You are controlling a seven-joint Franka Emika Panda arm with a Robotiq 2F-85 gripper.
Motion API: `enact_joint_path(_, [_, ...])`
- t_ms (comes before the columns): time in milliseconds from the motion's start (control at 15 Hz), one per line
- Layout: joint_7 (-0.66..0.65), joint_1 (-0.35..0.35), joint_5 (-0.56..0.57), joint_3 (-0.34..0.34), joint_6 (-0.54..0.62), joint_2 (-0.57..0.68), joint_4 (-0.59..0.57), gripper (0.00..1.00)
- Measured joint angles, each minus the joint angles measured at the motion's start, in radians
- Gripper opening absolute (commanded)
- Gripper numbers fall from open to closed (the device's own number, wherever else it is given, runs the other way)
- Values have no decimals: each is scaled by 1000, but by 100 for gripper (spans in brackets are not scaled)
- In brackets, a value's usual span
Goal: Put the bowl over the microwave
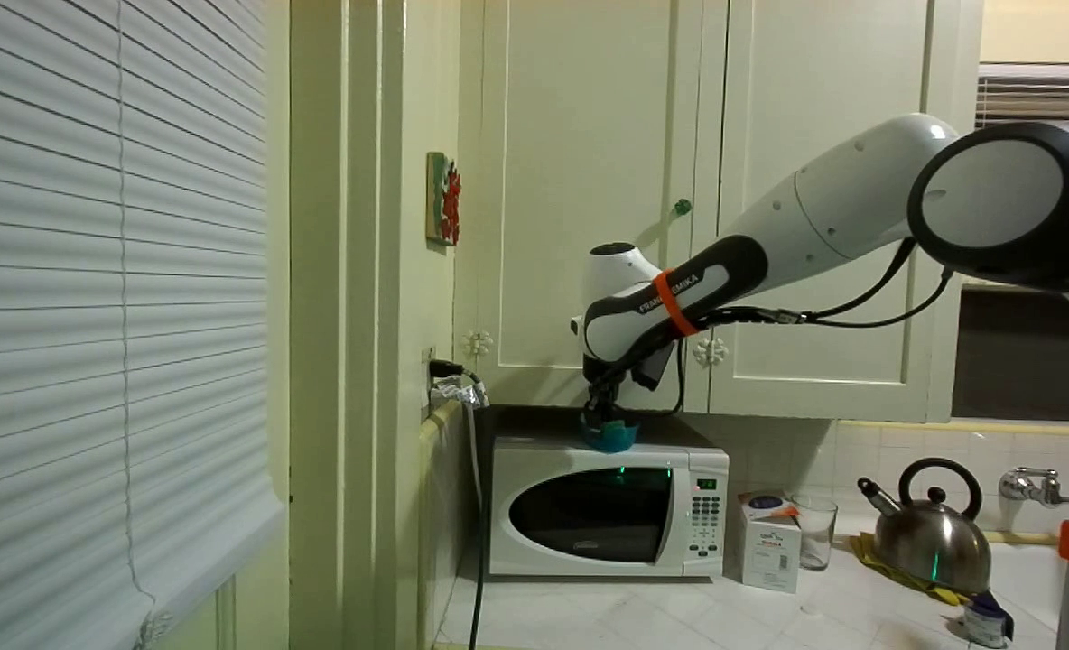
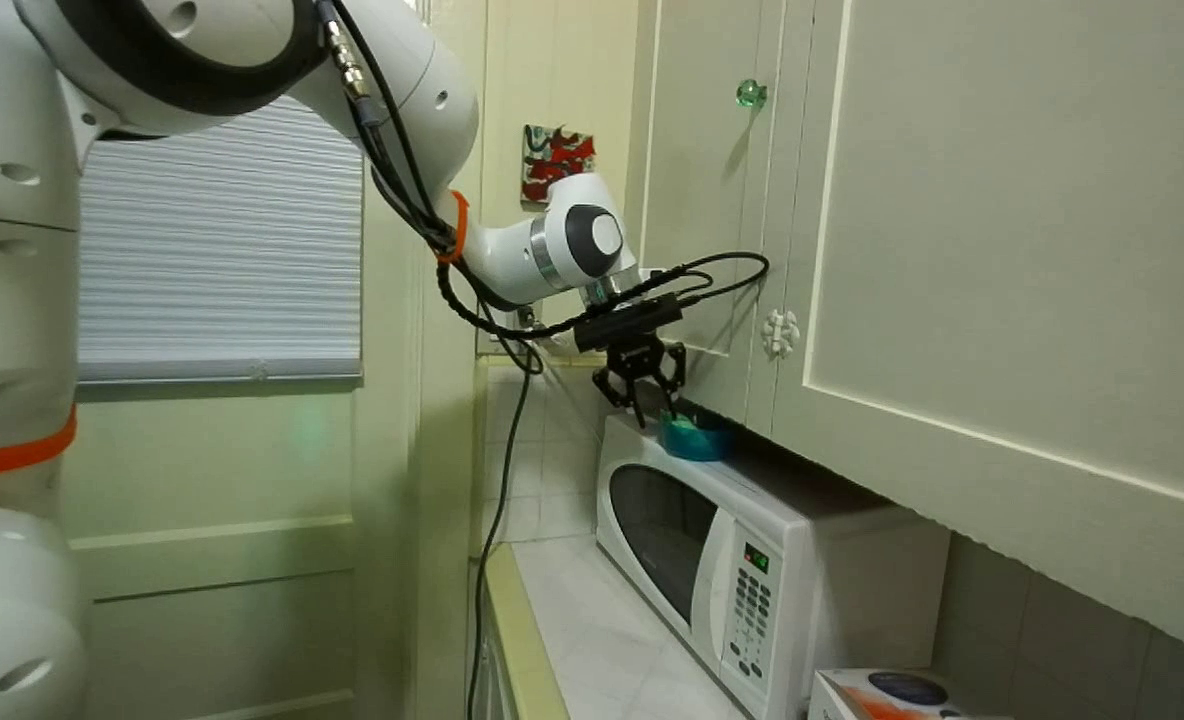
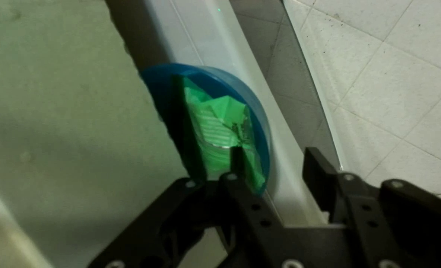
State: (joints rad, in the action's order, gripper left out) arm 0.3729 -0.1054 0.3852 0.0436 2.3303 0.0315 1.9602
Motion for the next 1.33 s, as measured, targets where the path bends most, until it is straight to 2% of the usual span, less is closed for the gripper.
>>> enact_joint_path(200, [0, 0, 1, 5, -2, -4, 1, 99])
enact_joint_path(267, [0, 0, 1, 10, -2, -9, 3, 100])
enact_joint_path(467, [0, -3, 10, 30, -16, -48, 20, 100])
enact_joint_path(733, [12, -8, 29, 55, -33, -170, 96, 100])
enact_joint_path(1067, [35, -16, 1, 61, -188, -319, 200, 100])
enact_joint_path(1333, [-39, -10, 1, 61, -321, -376, 263, 100])
